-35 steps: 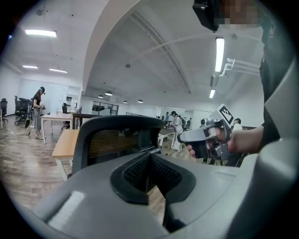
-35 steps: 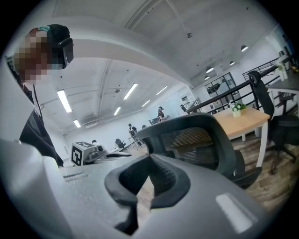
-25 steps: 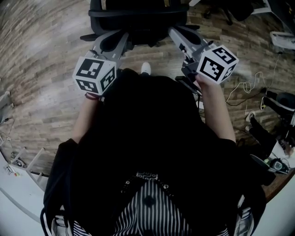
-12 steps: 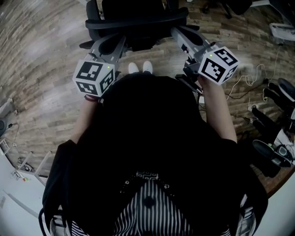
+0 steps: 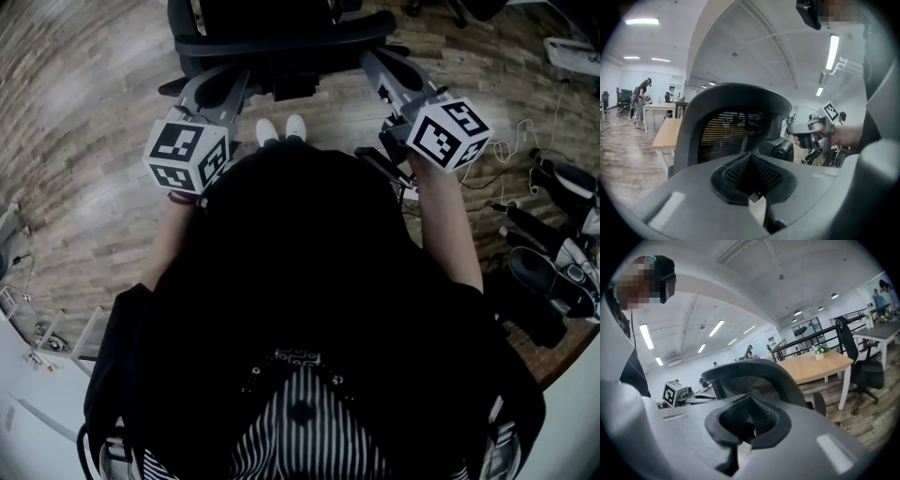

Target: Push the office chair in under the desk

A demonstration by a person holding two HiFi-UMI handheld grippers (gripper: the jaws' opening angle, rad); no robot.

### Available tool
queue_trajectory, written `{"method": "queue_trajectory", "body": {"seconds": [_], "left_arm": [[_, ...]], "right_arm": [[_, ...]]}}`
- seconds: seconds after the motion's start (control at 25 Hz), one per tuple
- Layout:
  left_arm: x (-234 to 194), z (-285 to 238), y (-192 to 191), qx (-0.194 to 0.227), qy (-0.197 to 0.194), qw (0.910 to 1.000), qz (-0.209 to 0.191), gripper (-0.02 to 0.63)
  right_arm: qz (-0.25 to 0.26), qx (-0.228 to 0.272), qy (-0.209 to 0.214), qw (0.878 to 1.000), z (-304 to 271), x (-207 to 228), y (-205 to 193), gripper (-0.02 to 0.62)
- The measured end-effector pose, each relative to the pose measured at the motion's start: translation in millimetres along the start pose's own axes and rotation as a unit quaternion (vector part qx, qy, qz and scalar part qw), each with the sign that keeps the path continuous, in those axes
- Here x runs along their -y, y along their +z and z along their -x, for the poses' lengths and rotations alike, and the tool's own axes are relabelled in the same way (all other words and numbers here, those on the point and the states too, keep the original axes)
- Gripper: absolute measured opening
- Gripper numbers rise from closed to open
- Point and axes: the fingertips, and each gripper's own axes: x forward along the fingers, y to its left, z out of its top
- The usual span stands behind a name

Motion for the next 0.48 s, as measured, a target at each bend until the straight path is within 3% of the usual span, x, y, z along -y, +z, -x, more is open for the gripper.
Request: {"method": "queue_trajectory", "body": {"seconds": [0.28,0.36,0.48], "left_arm": [[-19,10,-6,0.005,0.044,0.999,0.004,0.057],[-28,13,-4,0.006,0.063,0.998,0.004,0.07],[-38,15,-5,0.005,0.079,0.9968,0.009,0.185]], "right_arm": [[0.019,0.001,-0.075,0.997,13,25,-9,0.007],[0.005,0.006,-0.072,0.997,13,29,-7,0.085],[0.011,0.002,-0.086,0.996,11,37,-6,0.163]]}}
